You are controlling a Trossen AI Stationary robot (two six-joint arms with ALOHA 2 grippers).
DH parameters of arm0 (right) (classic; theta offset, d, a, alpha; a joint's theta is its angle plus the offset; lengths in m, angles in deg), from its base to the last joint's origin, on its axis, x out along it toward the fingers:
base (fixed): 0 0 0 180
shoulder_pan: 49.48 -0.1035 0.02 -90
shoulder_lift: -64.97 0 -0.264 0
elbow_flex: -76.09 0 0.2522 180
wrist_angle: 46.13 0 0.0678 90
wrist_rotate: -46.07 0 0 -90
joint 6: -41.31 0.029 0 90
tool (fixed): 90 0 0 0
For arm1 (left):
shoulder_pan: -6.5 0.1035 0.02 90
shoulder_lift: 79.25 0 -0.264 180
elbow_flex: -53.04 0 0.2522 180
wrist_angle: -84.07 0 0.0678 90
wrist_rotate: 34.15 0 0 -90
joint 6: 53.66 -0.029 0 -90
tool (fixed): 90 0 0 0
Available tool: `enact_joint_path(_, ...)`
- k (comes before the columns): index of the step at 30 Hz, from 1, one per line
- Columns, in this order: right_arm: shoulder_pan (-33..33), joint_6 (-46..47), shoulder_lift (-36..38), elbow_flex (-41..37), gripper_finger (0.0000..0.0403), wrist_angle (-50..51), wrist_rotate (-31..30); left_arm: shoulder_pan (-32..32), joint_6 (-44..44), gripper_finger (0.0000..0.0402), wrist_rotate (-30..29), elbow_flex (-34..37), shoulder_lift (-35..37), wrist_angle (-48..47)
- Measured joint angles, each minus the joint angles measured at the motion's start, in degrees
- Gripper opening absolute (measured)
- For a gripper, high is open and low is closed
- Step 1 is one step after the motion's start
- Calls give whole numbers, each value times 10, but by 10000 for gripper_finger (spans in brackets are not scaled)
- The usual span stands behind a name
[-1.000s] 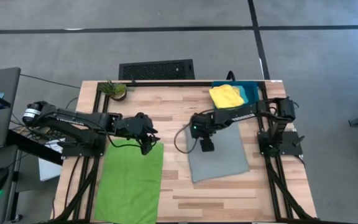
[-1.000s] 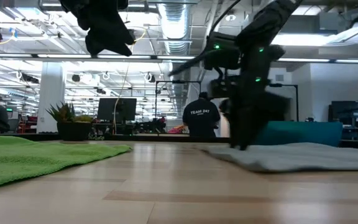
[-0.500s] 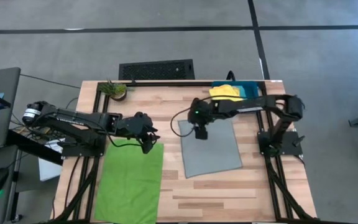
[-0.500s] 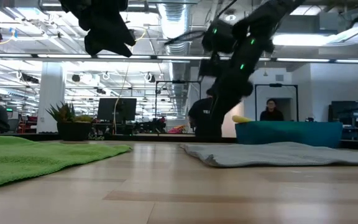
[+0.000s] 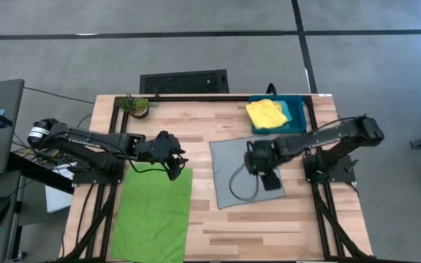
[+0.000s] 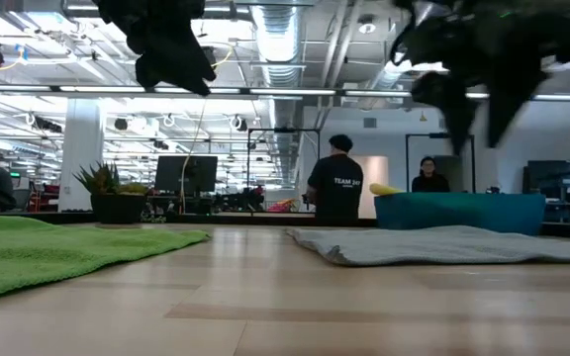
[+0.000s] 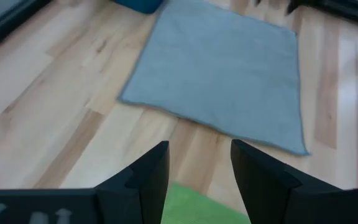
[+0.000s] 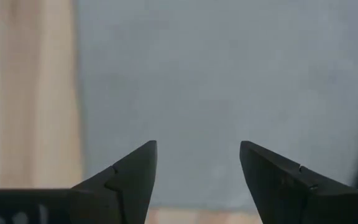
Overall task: Fold microfiber towels
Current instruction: Fold the gray microfiber cloth
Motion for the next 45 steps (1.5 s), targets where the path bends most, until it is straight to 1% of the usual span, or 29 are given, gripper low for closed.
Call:
enact_joint_path(2, -37, 29, 1, -8, 256, 16, 0, -10, -12, 164, -3, 1, -9, 1)
enact_joint_path(7, -118, 113, 8, -39, 256, 10, 0, -40, -38, 164, -4, -4, -63, 72)
enact_joint_path(9, -146, 153, 21, -57, 256, 17, -2, -48, -46, 164, -5, -16, -86, 81)
enact_joint_path(12, -179, 207, 44, -80, 256, 16, -18, -56, -49, 164, -8, -49, -124, 79)
enact_joint_path(17, -229, 252, 88, -135, 256, 13, -19, -59, -55, 164, -10, -123, -193, 74)
enact_joint_path(21, -277, 281, 98, -178, 256, -19, -19, -63, -54, 164, -9, -171, -250, 75)
enact_joint_path(25, -314, 299, 100, -193, 256, -44, -53, -69, -40, 164, -9, -210, -294, 77)
enact_joint_path(27, -326, 302, 98, -195, 256, -43, -74, -73, -37, 164, -9, -220, -308, 72)
enact_joint_path(31, -345, 302, 84, -202, 256, -85, -106, -83, -16, 164, -8, -234, -329, 72)
enact_joint_path(33, -351, 302, 74, -221, 256, -130, -105, -87, -3, 164, -8, -234, -329, 72)
enact_joint_path(36, -357, 302, 54, -241, 256, -157, -106, -92, 8, 164, -13, -235, -329, 72)
enact_joint_path(45, -355, 307, -5, -254, 255, -153, -109, -96, 20, 164, -12, -235, -327, 73)
